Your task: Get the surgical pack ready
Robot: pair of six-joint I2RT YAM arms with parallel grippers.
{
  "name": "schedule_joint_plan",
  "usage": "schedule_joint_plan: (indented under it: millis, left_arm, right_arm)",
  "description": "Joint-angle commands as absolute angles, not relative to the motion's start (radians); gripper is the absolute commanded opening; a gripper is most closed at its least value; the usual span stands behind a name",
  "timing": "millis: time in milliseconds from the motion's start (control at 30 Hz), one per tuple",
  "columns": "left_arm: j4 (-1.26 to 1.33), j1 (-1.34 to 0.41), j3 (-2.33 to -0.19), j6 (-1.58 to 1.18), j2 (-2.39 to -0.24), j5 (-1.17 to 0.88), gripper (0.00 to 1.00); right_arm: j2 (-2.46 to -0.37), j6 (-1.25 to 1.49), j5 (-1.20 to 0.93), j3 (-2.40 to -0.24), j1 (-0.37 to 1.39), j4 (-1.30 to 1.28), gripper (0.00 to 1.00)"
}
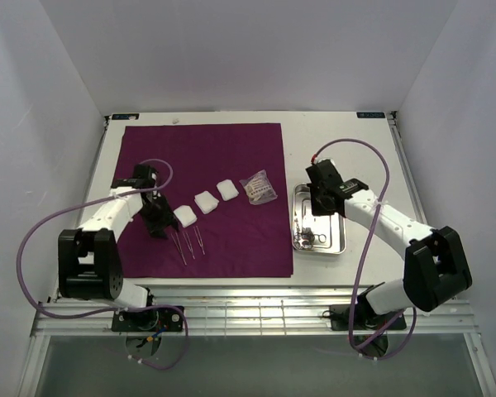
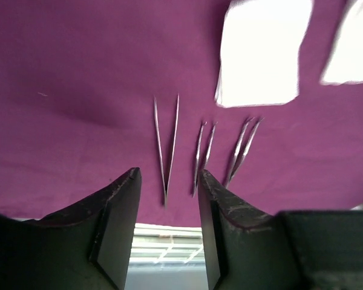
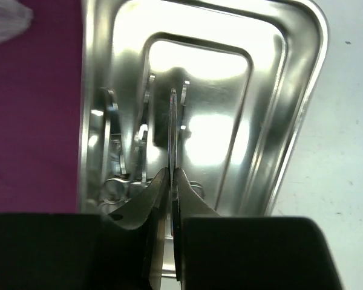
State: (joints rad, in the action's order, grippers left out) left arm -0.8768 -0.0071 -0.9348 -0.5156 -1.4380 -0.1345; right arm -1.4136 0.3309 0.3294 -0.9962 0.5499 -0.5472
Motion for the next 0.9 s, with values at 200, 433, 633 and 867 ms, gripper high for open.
schedule_joint_plan:
  millis: [200,433,633,867]
  left_arm:
    - [-0.937,-0.164,-0.973,-0.505,-1.522,-0.068,0.54]
    - [-0.956,-0.166,-0.874,-0.532,-1.491,-0.043,0.54]
    - [-0.94,-0.164,-0.884,-0.541,-1.488,-0.057,0.55]
    - [-0.927,-0.164,-0.856,-0.552,-1.491,-0.051,0.54]
  right_arm:
    - [-1.471,0.221,0.247,-0.922,0.414,-0.403,0.08]
    - [-1.552,0.167,0.226,-0.923,0.367,-0.379,0.08]
    - [-1.559,0.204,0.238,-0.896,0.364,-0.406,0.08]
    - [-1.519,0.258,0.272,-0.855,0.365,-0.44,0.08]
